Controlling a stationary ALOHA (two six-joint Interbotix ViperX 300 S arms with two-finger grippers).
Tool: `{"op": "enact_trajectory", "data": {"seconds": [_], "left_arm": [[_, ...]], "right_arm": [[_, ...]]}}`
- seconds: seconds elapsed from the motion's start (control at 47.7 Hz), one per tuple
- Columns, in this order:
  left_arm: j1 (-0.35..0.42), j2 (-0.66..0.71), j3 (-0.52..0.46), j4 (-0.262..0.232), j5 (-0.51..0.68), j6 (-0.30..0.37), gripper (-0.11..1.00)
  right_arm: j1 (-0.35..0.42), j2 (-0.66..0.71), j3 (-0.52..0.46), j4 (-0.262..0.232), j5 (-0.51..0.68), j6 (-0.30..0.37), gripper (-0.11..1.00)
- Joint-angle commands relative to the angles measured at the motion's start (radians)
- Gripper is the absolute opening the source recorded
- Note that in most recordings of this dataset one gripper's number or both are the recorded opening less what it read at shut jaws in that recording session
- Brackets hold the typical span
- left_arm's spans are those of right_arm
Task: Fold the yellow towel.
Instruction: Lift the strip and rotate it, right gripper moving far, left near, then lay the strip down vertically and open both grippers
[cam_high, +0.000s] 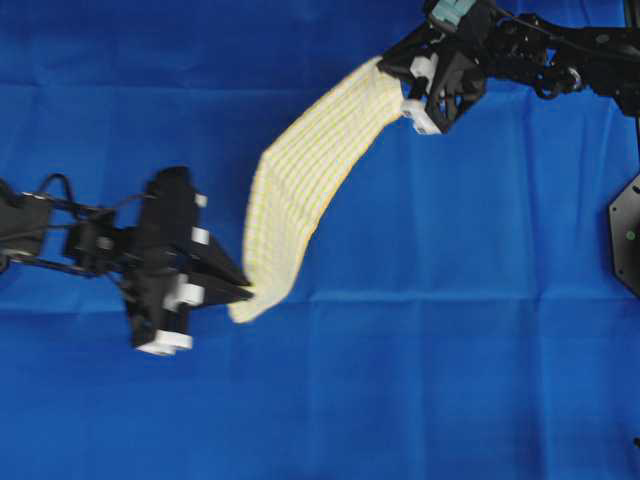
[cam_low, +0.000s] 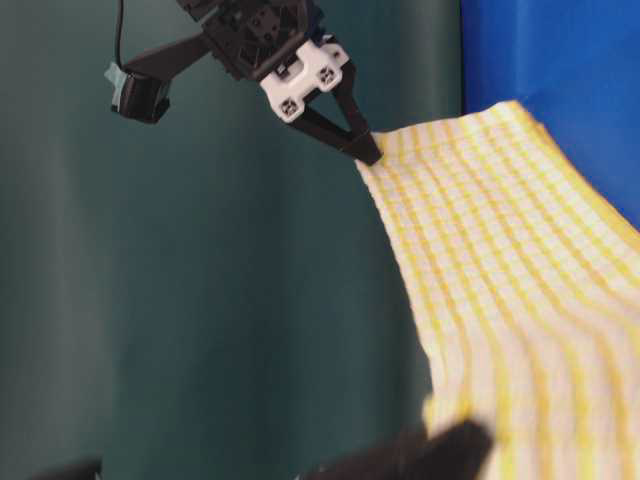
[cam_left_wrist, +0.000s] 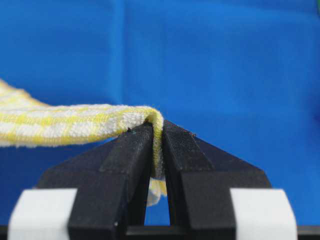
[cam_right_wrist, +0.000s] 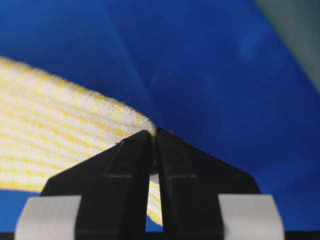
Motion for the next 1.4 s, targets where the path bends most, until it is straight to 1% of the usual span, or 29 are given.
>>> {"op": "enact_trajectory", "data": {"seconds": [0.0, 0.231, 0.503, 0.692, 0.985, 1.383], "left_arm": [[-0.009, 0.046, -0.08, -0.002, -0.005, 0.002, 0.04], [-0.012, 0.189, -0.221, -0.002, -0.002, 0.002, 0.04], [-0.017, 0.307, -0.388, -0.002, 0.0, 0.003, 0.04], [-0.032, 0.364, -0.477, 0.0, 0.014, 0.006, 0.04], [-0.038, 0.422, -0.54, 0.0, 0.043, 0.006, 0.04], [-0.038, 0.42, -0.526, 0.0, 0.049, 0.006, 0.04]], "right_arm": [[-0.015, 0.0, -0.037, -0.005, -0.018, -0.002, 0.03], [-0.038, 0.012, -0.052, -0.014, -0.02, -0.003, 0.03], [-0.061, 0.014, -0.055, -0.02, -0.044, -0.003, 0.03], [-0.072, 0.021, -0.06, -0.02, -0.051, -0.003, 0.03], [-0.075, 0.034, -0.066, -0.02, -0.051, -0.003, 0.03], [-0.075, 0.037, -0.069, -0.02, -0.051, -0.003, 0.03]]}}
